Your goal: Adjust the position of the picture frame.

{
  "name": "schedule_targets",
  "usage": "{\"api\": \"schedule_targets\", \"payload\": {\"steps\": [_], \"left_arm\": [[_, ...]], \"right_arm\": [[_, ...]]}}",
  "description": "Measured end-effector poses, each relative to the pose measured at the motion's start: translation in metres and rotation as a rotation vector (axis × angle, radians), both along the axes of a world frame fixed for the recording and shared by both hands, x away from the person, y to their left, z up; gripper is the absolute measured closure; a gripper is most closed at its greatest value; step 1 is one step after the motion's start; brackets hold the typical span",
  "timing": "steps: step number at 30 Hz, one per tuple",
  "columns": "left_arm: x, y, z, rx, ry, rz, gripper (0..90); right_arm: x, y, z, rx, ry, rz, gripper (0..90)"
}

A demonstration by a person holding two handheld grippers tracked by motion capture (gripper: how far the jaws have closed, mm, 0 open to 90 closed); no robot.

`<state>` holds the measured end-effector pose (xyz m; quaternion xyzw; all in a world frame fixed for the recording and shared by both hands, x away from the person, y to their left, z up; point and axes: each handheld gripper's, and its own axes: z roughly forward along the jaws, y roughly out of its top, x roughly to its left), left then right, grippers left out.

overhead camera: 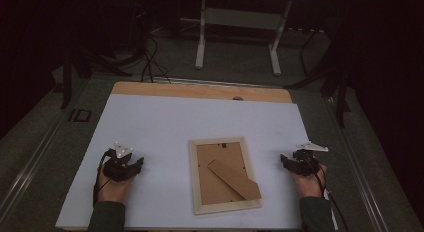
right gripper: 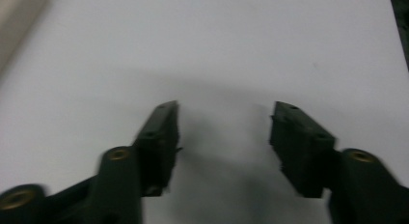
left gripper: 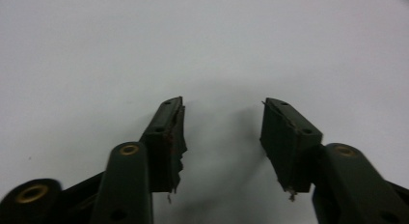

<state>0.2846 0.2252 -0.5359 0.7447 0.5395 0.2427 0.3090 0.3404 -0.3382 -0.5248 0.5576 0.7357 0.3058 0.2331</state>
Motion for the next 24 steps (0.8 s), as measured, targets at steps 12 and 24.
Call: {"api": "schedule_targets", "payload": {"steps": [12,24], "left_arm": [[-0.014,-0.017,0.013,-0.075,-0.017,-0.153,60.0],[-0.021,-0.038,0.018,-0.105,-0.006,-0.248,64.0]], "right_arm": [[-0.008,0.013,0.009,0.012,-0.038,0.085,52.3],[-0.01,0.035,0.009,0.015,-0.027,0.198,67.1]]}}
